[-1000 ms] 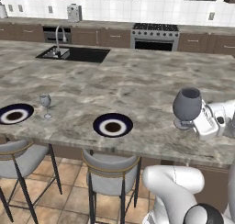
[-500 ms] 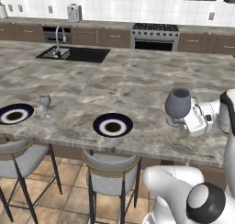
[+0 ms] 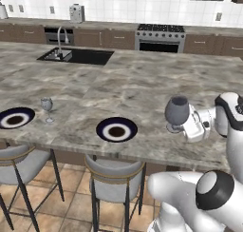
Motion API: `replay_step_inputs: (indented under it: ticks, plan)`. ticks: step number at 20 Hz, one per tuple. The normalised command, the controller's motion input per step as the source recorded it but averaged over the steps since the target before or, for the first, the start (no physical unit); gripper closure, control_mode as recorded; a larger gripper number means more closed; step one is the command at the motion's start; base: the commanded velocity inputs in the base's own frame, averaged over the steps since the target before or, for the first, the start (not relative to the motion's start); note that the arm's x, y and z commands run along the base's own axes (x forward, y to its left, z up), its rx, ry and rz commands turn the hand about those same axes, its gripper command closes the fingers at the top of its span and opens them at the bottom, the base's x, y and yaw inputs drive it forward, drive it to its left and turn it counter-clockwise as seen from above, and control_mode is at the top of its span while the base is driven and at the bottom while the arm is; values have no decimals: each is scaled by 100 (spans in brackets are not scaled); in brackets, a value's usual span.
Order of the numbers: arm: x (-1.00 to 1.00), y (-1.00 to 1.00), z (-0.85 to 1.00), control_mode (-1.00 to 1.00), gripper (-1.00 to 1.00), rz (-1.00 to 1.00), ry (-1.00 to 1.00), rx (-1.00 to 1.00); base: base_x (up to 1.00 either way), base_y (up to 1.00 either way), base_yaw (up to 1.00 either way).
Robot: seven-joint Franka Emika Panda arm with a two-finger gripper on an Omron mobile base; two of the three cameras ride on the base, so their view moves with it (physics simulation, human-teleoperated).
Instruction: Retrieve the wine glasses from the counter and place one next to each plate.
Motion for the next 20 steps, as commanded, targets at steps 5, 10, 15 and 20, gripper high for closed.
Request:
replay_step_inputs:
  ticks: [5,10,15,20]
  plan:
    - [38,0,-36,-100,100,0,0,0,0,0,0]
    - [40,0,-31,-100,100,1,0,0,0,0,0]
    - [41,0,-28,-100,100,1,0,0,0,0,0]
    - [41,0,-29,-100,100,1,0,0,0,0,0]
